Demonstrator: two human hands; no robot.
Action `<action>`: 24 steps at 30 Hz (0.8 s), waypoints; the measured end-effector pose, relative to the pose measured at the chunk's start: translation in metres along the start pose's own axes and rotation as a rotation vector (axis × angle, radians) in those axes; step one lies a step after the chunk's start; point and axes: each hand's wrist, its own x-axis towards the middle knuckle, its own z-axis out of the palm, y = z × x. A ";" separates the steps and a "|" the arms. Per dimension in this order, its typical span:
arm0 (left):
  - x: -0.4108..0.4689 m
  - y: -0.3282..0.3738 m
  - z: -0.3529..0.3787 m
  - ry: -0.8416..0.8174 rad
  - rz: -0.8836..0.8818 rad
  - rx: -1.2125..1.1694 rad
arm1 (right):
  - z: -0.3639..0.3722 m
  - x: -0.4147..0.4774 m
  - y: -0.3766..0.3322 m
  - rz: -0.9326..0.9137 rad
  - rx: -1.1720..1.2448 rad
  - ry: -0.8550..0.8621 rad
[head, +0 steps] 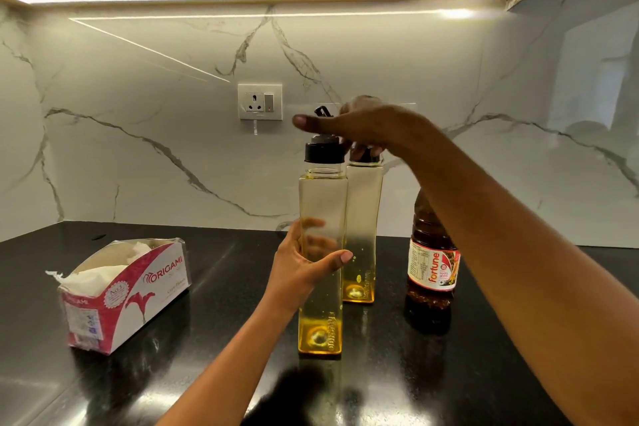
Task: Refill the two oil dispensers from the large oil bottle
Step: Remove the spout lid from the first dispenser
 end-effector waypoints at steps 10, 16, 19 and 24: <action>0.002 -0.004 -0.002 -0.016 -0.004 -0.024 | -0.007 0.021 -0.002 -0.060 0.085 -0.232; 0.002 -0.004 -0.002 -0.024 0.002 -0.042 | -0.030 0.024 0.011 -0.129 0.331 -0.303; 0.002 -0.005 -0.002 -0.010 0.008 -0.033 | -0.037 0.014 0.020 -0.132 0.391 -0.227; 0.004 -0.007 -0.004 -0.004 0.003 -0.001 | -0.046 -0.035 0.055 -0.097 0.428 -0.181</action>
